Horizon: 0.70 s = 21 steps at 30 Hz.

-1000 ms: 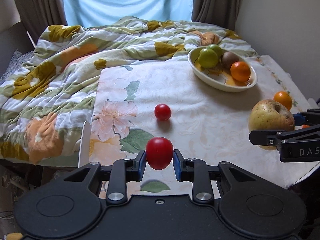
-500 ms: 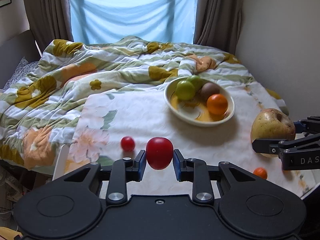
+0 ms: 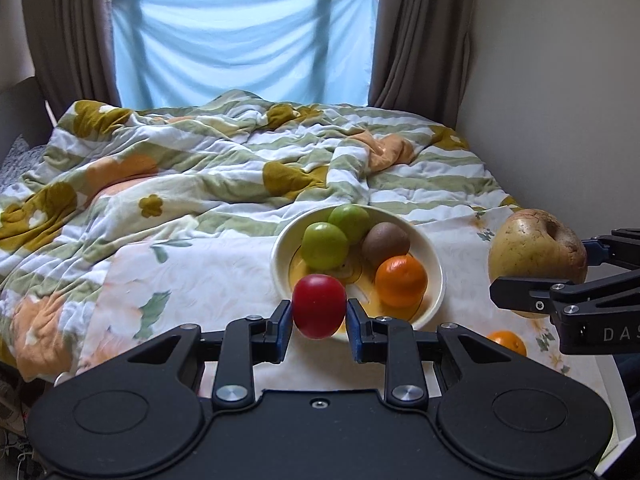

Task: Organize fruits
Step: 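Carry the tomato into the bowl and open the left tool while the right tool carries the apple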

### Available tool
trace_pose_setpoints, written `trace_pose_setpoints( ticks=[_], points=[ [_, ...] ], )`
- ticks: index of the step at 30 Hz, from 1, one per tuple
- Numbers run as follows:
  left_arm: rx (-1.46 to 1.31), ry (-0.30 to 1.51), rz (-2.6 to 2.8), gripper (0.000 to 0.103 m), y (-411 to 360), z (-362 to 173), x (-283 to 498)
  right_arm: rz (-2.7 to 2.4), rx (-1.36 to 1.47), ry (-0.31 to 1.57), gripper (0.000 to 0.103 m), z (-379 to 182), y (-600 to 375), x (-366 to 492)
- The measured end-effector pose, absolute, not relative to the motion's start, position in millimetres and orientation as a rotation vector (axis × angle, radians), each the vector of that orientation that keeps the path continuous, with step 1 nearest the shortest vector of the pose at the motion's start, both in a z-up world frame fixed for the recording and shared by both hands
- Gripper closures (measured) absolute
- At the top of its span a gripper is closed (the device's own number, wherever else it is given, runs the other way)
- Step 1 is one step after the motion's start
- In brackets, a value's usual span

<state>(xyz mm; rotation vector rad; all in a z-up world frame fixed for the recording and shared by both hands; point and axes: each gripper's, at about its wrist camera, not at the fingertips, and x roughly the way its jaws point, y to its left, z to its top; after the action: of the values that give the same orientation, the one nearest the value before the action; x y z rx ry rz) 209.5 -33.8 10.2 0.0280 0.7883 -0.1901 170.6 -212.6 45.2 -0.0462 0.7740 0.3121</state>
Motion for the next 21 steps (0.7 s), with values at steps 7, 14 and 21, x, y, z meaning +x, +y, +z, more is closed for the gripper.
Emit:
trace_pose_setpoints(
  ticks=[7,14,21],
  points=[
    [0.051,0.843,-0.243,0.071,-47.6,-14.4,265.1,0.279,-0.012,0.791,0.013,33.0,-217.4,209.7],
    [0.071,0.922,-0.284,0.071,-59.1,-47.4,304.2,0.241,0.014,0.819,0.013,17.6,-219.3,238.5],
    [0.074,0.982,-0.308,0.071,-67.4,-70.7,326.8,0.195,0.034,0.837,0.013,9.0,-229.1,256.3]
  ],
)
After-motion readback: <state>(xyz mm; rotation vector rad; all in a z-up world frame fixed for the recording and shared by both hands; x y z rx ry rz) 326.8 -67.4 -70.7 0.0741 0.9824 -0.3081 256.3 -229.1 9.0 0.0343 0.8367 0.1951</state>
